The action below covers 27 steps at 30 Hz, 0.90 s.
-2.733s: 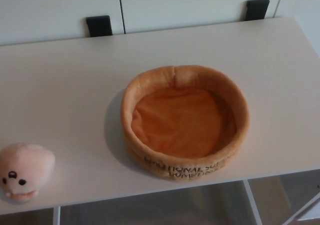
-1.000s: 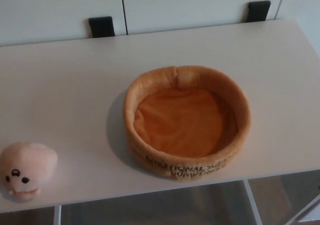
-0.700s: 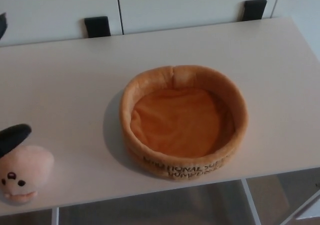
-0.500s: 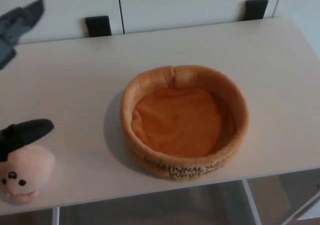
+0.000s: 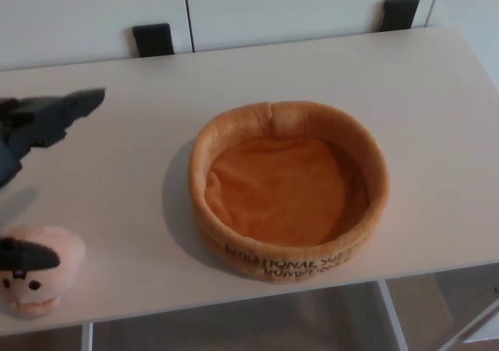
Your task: The robot walks towards a table in front, picks a dumpling toy with left hand and puts it in an orange round plate
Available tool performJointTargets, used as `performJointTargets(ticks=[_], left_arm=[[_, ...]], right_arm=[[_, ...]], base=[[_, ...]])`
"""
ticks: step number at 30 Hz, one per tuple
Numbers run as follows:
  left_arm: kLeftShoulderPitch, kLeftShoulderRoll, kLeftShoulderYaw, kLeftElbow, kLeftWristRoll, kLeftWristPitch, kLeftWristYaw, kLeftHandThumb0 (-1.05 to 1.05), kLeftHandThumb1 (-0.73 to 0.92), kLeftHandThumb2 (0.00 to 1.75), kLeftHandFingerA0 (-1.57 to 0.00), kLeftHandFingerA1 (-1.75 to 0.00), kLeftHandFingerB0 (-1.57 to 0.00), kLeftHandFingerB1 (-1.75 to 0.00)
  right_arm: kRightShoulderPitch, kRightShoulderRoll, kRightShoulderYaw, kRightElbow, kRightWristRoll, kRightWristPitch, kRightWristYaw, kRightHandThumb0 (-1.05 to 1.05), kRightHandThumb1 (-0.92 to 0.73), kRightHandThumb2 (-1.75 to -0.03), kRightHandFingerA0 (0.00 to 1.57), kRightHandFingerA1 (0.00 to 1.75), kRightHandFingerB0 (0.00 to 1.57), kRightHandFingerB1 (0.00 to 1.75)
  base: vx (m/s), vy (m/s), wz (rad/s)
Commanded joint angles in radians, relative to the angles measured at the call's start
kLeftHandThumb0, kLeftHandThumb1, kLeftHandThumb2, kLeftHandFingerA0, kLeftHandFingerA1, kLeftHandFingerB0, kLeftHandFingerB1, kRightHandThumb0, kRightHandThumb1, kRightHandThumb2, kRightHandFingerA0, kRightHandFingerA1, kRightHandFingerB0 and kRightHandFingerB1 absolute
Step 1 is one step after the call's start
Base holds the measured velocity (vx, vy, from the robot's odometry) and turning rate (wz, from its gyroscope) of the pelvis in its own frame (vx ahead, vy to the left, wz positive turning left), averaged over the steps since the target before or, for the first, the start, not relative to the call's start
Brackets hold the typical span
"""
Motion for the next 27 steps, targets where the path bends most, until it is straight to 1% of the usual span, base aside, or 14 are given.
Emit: performJointTargets(ticks=[1,6,7,8,9,10,11,12,13,14,16,17,18,27], left_arm=[[0.068,0.11,0.093,-0.03,0.034,0.165,-0.189,-0.83,0.37,0.54,0.0,-0.03,0.0,0.0],[0.085,0.134,0.122,-0.046,0.048,0.201,-0.216,-0.83,0.37,0.54,0.0,-0.03,0.0,0.0],[0.091,0.139,0.148,-0.042,0.073,0.195,-0.212,-0.87,0.32,0.67,0.0,-0.14,0.0,-0.05],[0.101,0.143,0.19,-0.033,0.11,0.185,-0.204,-0.64,0.32,0.85,0.0,-0.27,0.0,-0.07],[0.105,0.142,0.205,-0.028,0.12,0.18,-0.201,-0.64,0.32,0.85,0.0,-0.27,0.0,-0.07],[0.105,0.14,0.215,-0.023,0.136,0.182,-0.198,-0.82,0.27,0.73,0.0,-0.13,-0.02,0.0],[0.104,0.141,0.216,-0.021,0.146,0.185,-0.196,-0.82,0.27,0.73,0.0,-0.13,-0.02,0.0],[0.102,0.14,0.215,-0.017,0.156,0.183,-0.192,-0.86,0.41,0.54,0.0,-0.14,0.0,-0.1],[0.1,0.136,0.215,-0.012,0.167,0.178,-0.191,-0.86,0.41,0.54,0.0,-0.14,0.0,-0.1],[0.097,0.135,0.207,-0.007,0.175,0.174,-0.189,-0.81,0.3,0.74,0.0,-0.14,0.0,-0.02],[0.095,0.135,0.202,-0.004,0.182,0.172,-0.189,-0.81,0.3,0.74,0.0,-0.14,0.0,-0.02],[0.088,0.135,0.184,0.003,0.204,0.162,-0.188,-0.69,0.38,0.86,0.0,-0.19,0.0,-0.03],[0.081,0.138,0.168,0.008,0.217,0.158,-0.186,-0.72,0.4,0.86,0.0,-0.16,0.0,0.0],[-0.016,0.11,0.009,0.084,0.287,0.115,-0.16,-0.76,0.43,0.87,0.0,-0.12,0.0,0.0]], right_arm=[[0.005,-0.019,0.002,-0.014,0.005,0.006,-0.004,-0.24,-0.61,-0.58,0.91,0.71,0.5,0.45],[0.01,-0.018,0.005,-0.019,0.004,0.006,-0.006,-0.24,-0.61,-0.58,0.91,0.71,0.5,0.45],[0.012,-0.019,0.002,-0.02,0.009,0.006,0.001,-0.22,-0.61,-0.58,0.91,0.72,0.48,0.45],[0.009,-0.02,-0.004,-0.012,0.016,0.01,0.009,-0.21,-0.59,-0.57,0.91,0.7,0.49,0.45],[0.006,-0.021,-0.006,-0.006,0.017,0.013,0.009,-0.21,-0.59,-0.57,0.91,0.7,0.49,0.45],[0.003,-0.021,-0.006,0.001,0.016,0.015,0.007,-0.2,-0.58,-0.57,0.93,0.72,0.48,0.44],[0.002,-0.021,-0.005,0.002,0.015,0.015,0.007,-0.2,-0.58,-0.57,0.93,0.72,0.48,0.44],[0.002,-0.021,-0.005,0.002,0.014,0.014,0.009,-0.21,-0.58,-0.57,0.93,0.72,0.48,0.44],[0.002,-0.022,-0.006,0.003,0.015,0.014,0.012,-0.21,-0.58,-0.57,0.93,0.72,0.48,0.44],[0.005,-0.022,-0.005,0.002,0.015,0.014,0.013,-0.22,-0.59,-0.58,0.9,0.71,0.48,0.44],[0.008,-0.022,-0.005,0.002,0.015,0.013,0.013,-0.22,-0.59,-0.58,0.9,0.71,0.48,0.44],[0.011,-0.022,-0.002,0.001,0.012,0.007,0.013,-0.22,-0.6,-0.58,0.91,0.71,0.48,0.45],[0.012,-0.021,0.0,0.0,0.01,0.008,0.011,-0.22,-0.6,-0.57,0.89,0.68,0.5,0.45],[0.01,-0.021,0.006,0.012,0.003,0.004,0.005,-0.23,-0.58,-0.57,0.9,0.69,0.48,0.44]], base=[[0.0,0.0,0.0],[0.0,0.0,0.0],[0.0,0.0,0.0],[0.0,0.0,0.0],[0.0,0.0,0.0],[0.0,0.0,0.0],[0.0,0.0,0.0],[0.0,0.0,0.0],[0.0,0.0,0.0],[0.0,0.0,0.0],[0.0,0.0,0.0],[0.0,0.0,0.0],[0.0,0.0,0.0],[0.0,0.0,0.0]])
